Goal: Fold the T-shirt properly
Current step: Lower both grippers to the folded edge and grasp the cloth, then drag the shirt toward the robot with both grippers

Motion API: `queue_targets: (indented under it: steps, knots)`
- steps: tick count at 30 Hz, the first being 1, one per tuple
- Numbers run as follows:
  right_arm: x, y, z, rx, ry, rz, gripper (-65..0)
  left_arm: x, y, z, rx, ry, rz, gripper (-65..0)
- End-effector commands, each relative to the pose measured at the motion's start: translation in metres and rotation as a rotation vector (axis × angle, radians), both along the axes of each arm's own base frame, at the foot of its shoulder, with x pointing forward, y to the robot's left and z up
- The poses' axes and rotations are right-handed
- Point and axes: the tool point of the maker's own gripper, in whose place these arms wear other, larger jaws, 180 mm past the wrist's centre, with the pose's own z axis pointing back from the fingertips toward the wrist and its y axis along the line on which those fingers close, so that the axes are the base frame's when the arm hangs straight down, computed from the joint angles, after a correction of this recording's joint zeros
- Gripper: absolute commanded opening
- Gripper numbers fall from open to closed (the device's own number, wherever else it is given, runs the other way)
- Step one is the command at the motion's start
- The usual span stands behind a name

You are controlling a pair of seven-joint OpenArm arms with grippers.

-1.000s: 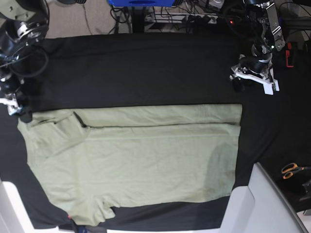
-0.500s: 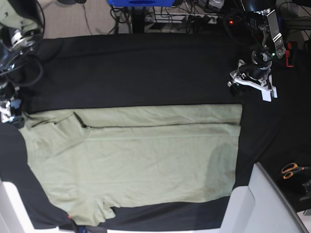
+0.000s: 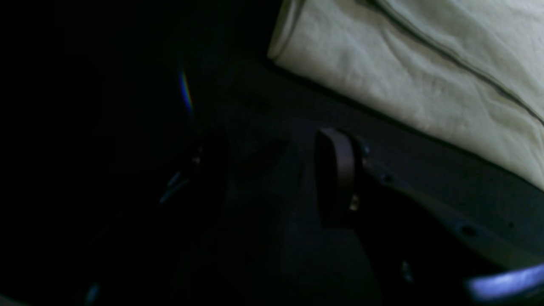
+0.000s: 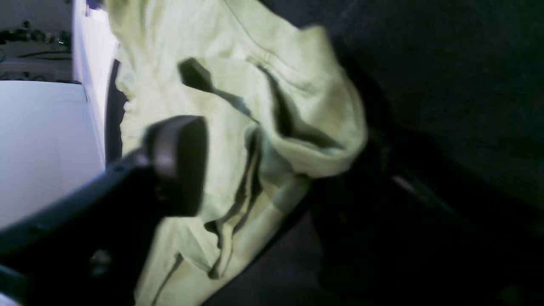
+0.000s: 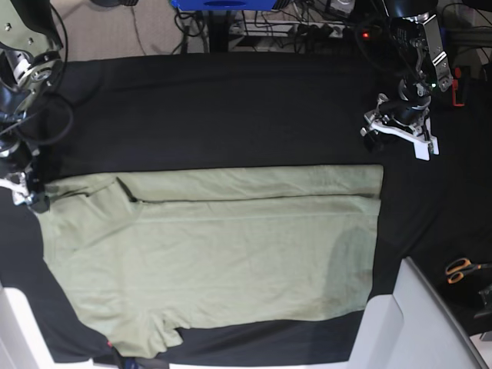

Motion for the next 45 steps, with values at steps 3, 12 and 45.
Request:
queue_targets:
  steps: [3, 12, 45]
  knots:
    - [-0.011, 0.012, -0.014, 0.022, 0.089, 0.054, -32.1, 0.001, 0.002, 0.003, 0.004, -0.001, -0.007, -33.1]
    - [-0.011, 0.012, -0.014, 0.023, 0.090, 0.056, -57.3, 0.003, 0.001, 0.003, 0.001, -0.005, -0.005, -33.1]
    - [-0.014, 0.015, -0.016, 0.030, 0.099, 0.060, -65.0, 0.045, -0.017, -0.026, -0.329, -0.065, 0.265, -27.6]
